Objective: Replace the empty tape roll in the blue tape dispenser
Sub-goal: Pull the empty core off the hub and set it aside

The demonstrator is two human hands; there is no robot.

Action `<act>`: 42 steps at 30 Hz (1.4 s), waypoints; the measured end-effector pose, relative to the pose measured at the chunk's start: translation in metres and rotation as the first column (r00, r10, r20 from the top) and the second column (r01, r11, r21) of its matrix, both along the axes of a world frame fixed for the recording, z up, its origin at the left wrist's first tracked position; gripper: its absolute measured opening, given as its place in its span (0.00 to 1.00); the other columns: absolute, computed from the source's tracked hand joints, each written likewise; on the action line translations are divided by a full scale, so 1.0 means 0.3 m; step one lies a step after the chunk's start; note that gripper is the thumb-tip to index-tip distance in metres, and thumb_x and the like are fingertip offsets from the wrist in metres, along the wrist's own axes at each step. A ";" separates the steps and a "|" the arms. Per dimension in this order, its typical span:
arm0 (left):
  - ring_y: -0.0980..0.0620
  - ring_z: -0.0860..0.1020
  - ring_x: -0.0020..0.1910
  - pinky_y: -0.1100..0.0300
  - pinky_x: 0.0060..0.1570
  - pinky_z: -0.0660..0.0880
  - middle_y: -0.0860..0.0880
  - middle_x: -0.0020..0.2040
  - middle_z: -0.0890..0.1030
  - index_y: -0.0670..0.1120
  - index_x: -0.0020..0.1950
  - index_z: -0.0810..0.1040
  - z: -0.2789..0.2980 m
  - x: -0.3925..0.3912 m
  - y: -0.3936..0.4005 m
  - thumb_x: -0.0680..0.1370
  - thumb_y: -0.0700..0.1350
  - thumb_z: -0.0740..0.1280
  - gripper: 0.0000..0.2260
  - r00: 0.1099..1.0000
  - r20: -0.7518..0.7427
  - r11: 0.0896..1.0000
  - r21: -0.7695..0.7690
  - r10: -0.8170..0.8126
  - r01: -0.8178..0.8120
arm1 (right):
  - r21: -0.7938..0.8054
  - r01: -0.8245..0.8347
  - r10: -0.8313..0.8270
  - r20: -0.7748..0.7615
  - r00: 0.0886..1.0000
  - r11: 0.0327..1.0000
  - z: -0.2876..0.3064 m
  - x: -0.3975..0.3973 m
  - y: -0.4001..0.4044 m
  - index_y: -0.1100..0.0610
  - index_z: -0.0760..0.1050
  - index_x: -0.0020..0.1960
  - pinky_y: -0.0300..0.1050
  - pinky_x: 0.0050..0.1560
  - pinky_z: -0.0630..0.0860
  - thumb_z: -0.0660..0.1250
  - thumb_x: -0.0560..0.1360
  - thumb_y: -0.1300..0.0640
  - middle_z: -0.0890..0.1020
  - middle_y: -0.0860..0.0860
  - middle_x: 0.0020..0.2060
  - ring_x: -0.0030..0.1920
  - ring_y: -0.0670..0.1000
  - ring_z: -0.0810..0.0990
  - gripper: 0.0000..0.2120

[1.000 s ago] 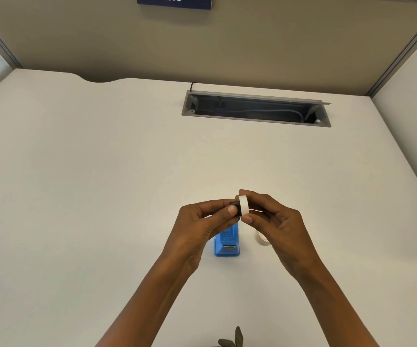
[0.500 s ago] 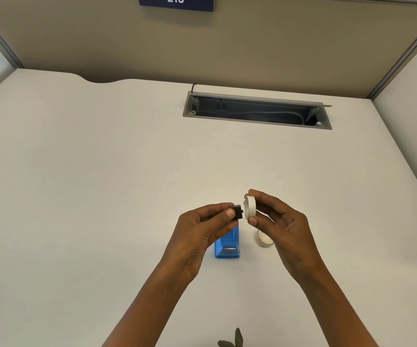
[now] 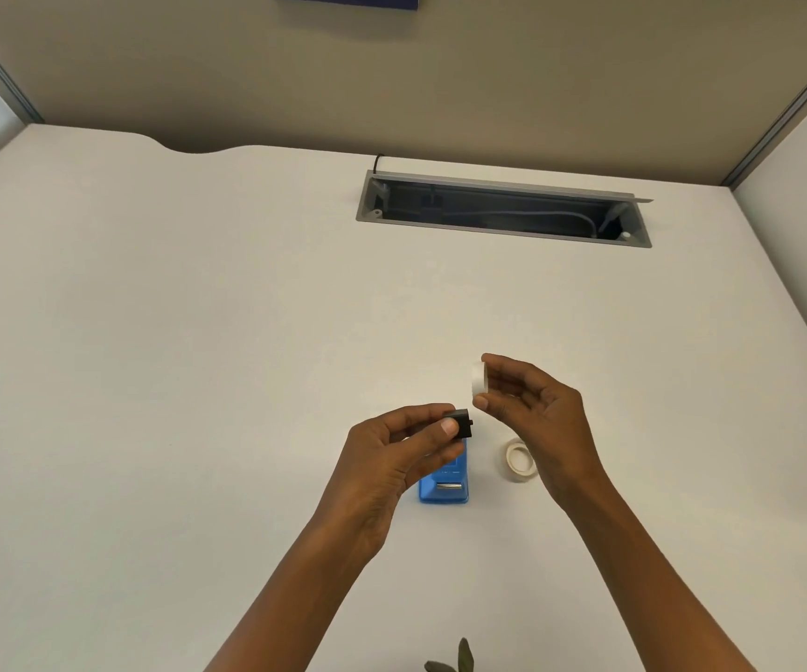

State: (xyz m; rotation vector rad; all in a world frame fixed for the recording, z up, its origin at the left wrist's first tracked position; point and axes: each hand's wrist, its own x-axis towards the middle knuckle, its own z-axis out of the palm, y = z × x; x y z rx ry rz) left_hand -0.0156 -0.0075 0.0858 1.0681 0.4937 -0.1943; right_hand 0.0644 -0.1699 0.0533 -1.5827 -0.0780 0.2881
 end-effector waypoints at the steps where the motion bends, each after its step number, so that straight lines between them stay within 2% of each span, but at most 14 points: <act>1: 0.47 0.84 0.46 0.62 0.44 0.80 0.45 0.46 0.86 0.45 0.48 0.84 -0.001 0.000 0.001 0.65 0.43 0.74 0.13 1.000 -0.002 1.000 0.001 0.003 -0.003 | -0.041 0.013 -0.012 0.015 1.000 0.999 -0.009 0.014 0.007 0.49 0.80 0.54 0.34 0.51 0.78 0.75 0.66 0.64 0.84 0.47 0.50 0.50 0.44 0.82 0.19; 5: 0.47 0.84 0.46 0.61 0.44 0.81 0.45 0.47 0.86 0.44 0.50 0.84 -0.005 0.004 0.003 0.68 0.42 0.73 0.11 1.000 -0.018 1.000 0.002 0.012 -0.012 | -0.235 0.047 -0.021 0.113 0.993 0.971 -0.056 0.072 0.039 0.48 0.79 0.55 0.34 0.50 0.77 0.75 0.67 0.59 0.82 0.46 0.52 0.48 0.40 0.81 0.18; 9: 0.48 0.84 0.46 0.62 0.44 0.81 0.46 0.46 0.86 0.45 0.49 0.84 -0.010 0.005 0.006 0.64 0.44 0.74 0.14 0.999 -0.033 1.000 0.007 0.028 -0.028 | -0.309 0.036 0.005 0.129 0.992 0.950 -0.099 0.122 0.077 0.51 0.77 0.58 0.32 0.49 0.76 0.74 0.68 0.60 0.81 0.48 0.54 0.49 0.46 0.81 0.20; 13: 0.48 0.84 0.47 0.62 0.43 0.80 0.46 0.46 0.86 0.46 0.47 0.85 -0.017 0.000 0.015 0.64 0.45 0.74 0.13 0.999 -0.031 0.999 -0.011 0.041 -0.041 | -0.348 0.024 0.019 0.120 0.993 0.937 -0.128 0.158 0.107 0.56 0.77 0.60 0.35 0.52 0.75 0.74 0.68 0.62 0.82 0.50 0.52 0.51 0.50 0.81 0.21; 16: 0.48 0.84 0.47 0.63 0.43 0.80 0.46 0.46 0.86 0.47 0.47 0.85 -0.022 -0.004 0.019 0.64 0.45 0.74 0.12 0.998 -0.040 0.999 -0.018 0.048 -0.049 | -0.377 0.026 0.022 0.123 0.992 0.926 -0.149 0.173 0.120 0.56 0.78 0.58 0.29 0.49 0.72 0.75 0.68 0.62 0.82 0.48 0.50 0.49 0.48 0.80 0.19; 18: 0.48 0.84 0.47 0.63 0.42 0.80 0.47 0.46 0.86 0.47 0.47 0.85 -0.025 -0.003 0.022 0.64 0.45 0.74 0.12 0.997 -0.048 0.998 -0.016 0.053 -0.053 | -0.395 0.023 0.029 0.124 0.992 0.918 -0.164 0.178 0.125 0.57 0.78 0.57 0.28 0.48 0.72 0.75 0.67 0.62 0.82 0.49 0.50 0.49 0.49 0.80 0.18; 33: 0.48 0.84 0.48 0.63 0.43 0.80 0.45 0.47 0.86 0.46 0.47 0.85 -0.036 0.007 0.041 0.64 0.44 0.74 0.12 0.996 -0.057 0.996 -0.045 0.070 -0.073 | -0.503 0.030 0.054 0.152 0.987 0.864 -0.217 0.185 0.142 0.54 0.76 0.61 0.43 0.57 0.74 0.74 0.68 0.63 0.82 0.54 0.54 0.52 0.51 0.80 0.22; 37: 0.48 0.84 0.48 0.64 0.42 0.80 0.45 0.47 0.86 0.45 0.47 0.85 -0.035 0.006 0.045 0.64 0.43 0.74 0.12 0.994 -0.062 0.994 -0.055 0.088 -0.091 | -0.502 0.032 0.056 0.160 0.986 0.864 -0.221 0.181 0.139 0.54 0.76 0.60 0.40 0.56 0.72 0.74 0.67 0.64 0.81 0.55 0.55 0.49 0.48 0.79 0.22; 42: 0.48 0.84 0.48 0.63 0.43 0.80 0.45 0.47 0.86 0.45 0.47 0.85 -0.033 0.007 0.046 0.63 0.44 0.75 0.14 0.994 -0.056 0.994 -0.047 0.092 -0.095 | -0.501 0.037 0.048 0.157 0.986 0.864 -0.230 0.179 0.138 0.53 0.76 0.60 0.39 0.56 0.71 0.74 0.67 0.64 0.80 0.54 0.55 0.51 0.50 0.79 0.23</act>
